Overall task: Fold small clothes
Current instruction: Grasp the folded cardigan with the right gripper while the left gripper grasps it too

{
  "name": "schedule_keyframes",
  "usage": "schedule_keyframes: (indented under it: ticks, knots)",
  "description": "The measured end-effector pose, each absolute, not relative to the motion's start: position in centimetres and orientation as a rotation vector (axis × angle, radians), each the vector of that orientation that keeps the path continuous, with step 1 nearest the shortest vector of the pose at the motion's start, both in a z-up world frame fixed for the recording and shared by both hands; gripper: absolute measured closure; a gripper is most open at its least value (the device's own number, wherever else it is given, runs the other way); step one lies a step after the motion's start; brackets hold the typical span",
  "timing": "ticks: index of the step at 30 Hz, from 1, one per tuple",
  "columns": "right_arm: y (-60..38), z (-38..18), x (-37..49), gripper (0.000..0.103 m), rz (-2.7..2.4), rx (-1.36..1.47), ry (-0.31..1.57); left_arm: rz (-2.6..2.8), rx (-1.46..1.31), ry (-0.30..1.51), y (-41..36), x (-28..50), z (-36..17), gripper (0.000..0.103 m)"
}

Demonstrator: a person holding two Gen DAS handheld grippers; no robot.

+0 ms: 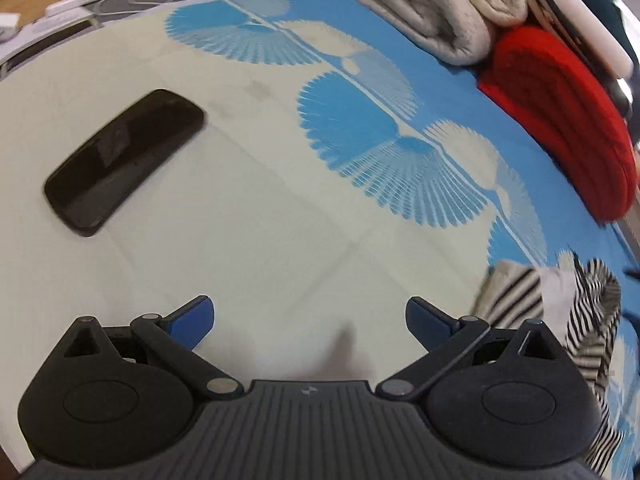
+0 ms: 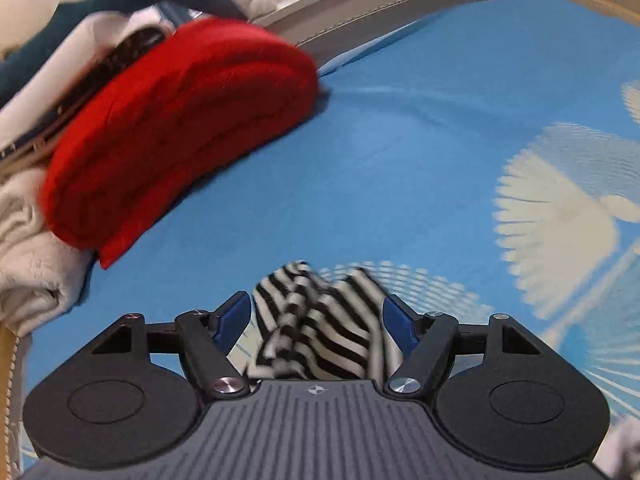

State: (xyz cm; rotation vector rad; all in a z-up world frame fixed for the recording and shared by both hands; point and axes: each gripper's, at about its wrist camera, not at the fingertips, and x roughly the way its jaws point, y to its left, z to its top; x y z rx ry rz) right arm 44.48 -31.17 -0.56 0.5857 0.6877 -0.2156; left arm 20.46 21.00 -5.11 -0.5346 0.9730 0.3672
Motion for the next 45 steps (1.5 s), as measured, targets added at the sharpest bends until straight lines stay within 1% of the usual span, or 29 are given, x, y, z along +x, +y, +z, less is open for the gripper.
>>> schedule_keyframes:
  ticks: [1, 2, 3, 4, 5, 7, 11, 13, 15, 17, 18, 19, 20, 21, 23, 26, 29, 31, 35, 38, 39, 40, 41, 42, 43, 44, 45]
  knots:
    - [-30.6, -1.1, 45.3, 0.025, -0.221, 0.562, 0.696, 0.349, -0.523, 0.979, 20.4, 20.7, -5.1, 0.001]
    - [-30.0, -1.8, 46.1, 0.028, -0.234, 0.528, 0.712, 0.333, -0.512, 0.982, 19.9, 20.9, -5.2, 0.001]
    - [-29.5, -2.6, 46.7, 0.038, -0.261, 0.483, 0.734, 0.321, -0.495, 0.978, 19.3, 21.0, -5.1, 0.001]
    - [-29.2, -3.2, 46.9, 0.091, -0.274, 0.446, 0.736, 0.318, -0.476, 0.974, 18.7, 21.2, -5.2, 0.001]
    - [-29.1, -3.4, 46.9, 0.098, -0.266, 0.431, 0.737, 0.317, -0.458, 0.972, 18.2, 21.5, -5.3, 0.001]
    - [-29.5, -2.1, 45.6, 0.098, -0.268, 0.445, 0.658, 0.302, -0.436, 0.975, 17.1, 21.8, -5.4, 0.001]
    - [-30.6, 3.7, 40.9, 0.098, -0.145, 0.545, 0.519, 0.244, -0.465, 0.968, 15.7, 22.1, -5.5, 0.001]
    - [-30.1, 7.0, 35.8, 0.098, -0.018, 0.542, 0.451, 0.204, -0.457, 0.956, 14.7, 22.1, -5.2, 0.001]
    - [-29.4, 8.6, 29.1, 0.097, 0.094, 0.483, 0.400, 0.152, -0.433, 0.931, 13.4, 21.9, -4.7, 0.001]
    - [-28.3, 7.8, 21.5, 0.096, 0.194, 0.382, 0.411, 0.105, -0.420, 0.909, 12.1, 21.6, -4.1, 0.001]
    - [-27.9, 6.6, 18.3, 0.093, 0.218, 0.337, 0.466, 0.071, -0.423, 0.894, 11.4, 21.4, -3.9, 0.001]
    - [-27.6, 4.8, 15.6, 0.072, 0.223, 0.298, 0.577, 0.041, -0.429, 0.883, 10.7, 21.3, -3.8, 0.001]
    - [-28.0, 3.2, 13.7, 0.044, 0.202, 0.295, 0.679, 0.010, -0.432, 0.874, 10.1, 21.1, -3.7, 0.001]
    - [-28.8, 1.9, 12.2, 0.039, 0.164, 0.322, 0.740, -0.019, -0.430, 0.869, 9.4, 21.0, -3.7, 0.001]
    - [-31.0, 1.0, 10.2, 0.042, 0.138, 0.373, 0.760, -0.066, -0.433, 0.848, 7.9, 20.6, -3.6, 0.001]
    - [-33.8, 2.7, 10.0, 0.042, 0.080, 0.428, 0.700, -0.122, -0.463, 0.861, 5.5, 21.3, -3.4, 0.001]
    - [-35.9, 5.0, 12.7, 0.042, 0.041, 0.505, 0.604, -0.231, -0.448, 0.921, 1.8, 24.3, -3.1, 0.001]
    - [-36.7, 5.5, 16.1, 0.041, 0.007, 0.505, 0.575, -0.296, -0.430, 0.954, -0.6, 26.2, -3.2, 0.001]
    - [-37.5, 3.0, 22.0, 0.041, -0.114, 0.490, 0.631, -0.425, -0.395, 1.060, -5.0, 29.0, -4.7, 0.001]
    - [-38.0, -1.0, 24.4, 0.041, -0.088, 0.599, 0.811, -0.393, -0.318, 1.135, -7.3, 30.8, -6.9, 0.001]
    - [-38.0, -2.2, 24.5, 0.041, -0.075, 0.637, 0.847, -0.371, -0.286, 1.141, -7.8, 31.2, -7.4, 0.013]
    - [-37.7, -3.2, 24.6, 0.041, -0.051, 0.665, 0.865, -0.373, -0.263, 1.119, -8.0, 31.3, -7.5, 0.048]
    - [-37.1, -3.6, 24.4, 0.042, -0.022, 0.676, 0.855, -0.408, -0.258, 1.094, -7.9, 31.4, -7.3, 0.066]
    - [-36.6, -3.6, 24.2, 0.045, 0.010, 0.681, 0.826, -0.455, -0.275, 1.068, -7.4, 31.3, -6.9, 0.095]
    - [-36.1, -3.5, 23.8, 0.067, 0.059, 0.675, 0.785, -0.469, -0.290, 1.027, -6.7, 31.0, -6.2, 0.099]
    - [-35.4, -2.9, 23.4, 0.103, 0.096, 0.648, 0.747, -0.464, -0.285, 0.982, -5.9, 30.9, -5.3, 0.099]
    - [-35.0, -2.2, 23.1, 0.102, 0.113, 0.620, 0.717, -0.454, -0.273, 0.938, -4.8, 30.9, -4.4, 0.100]
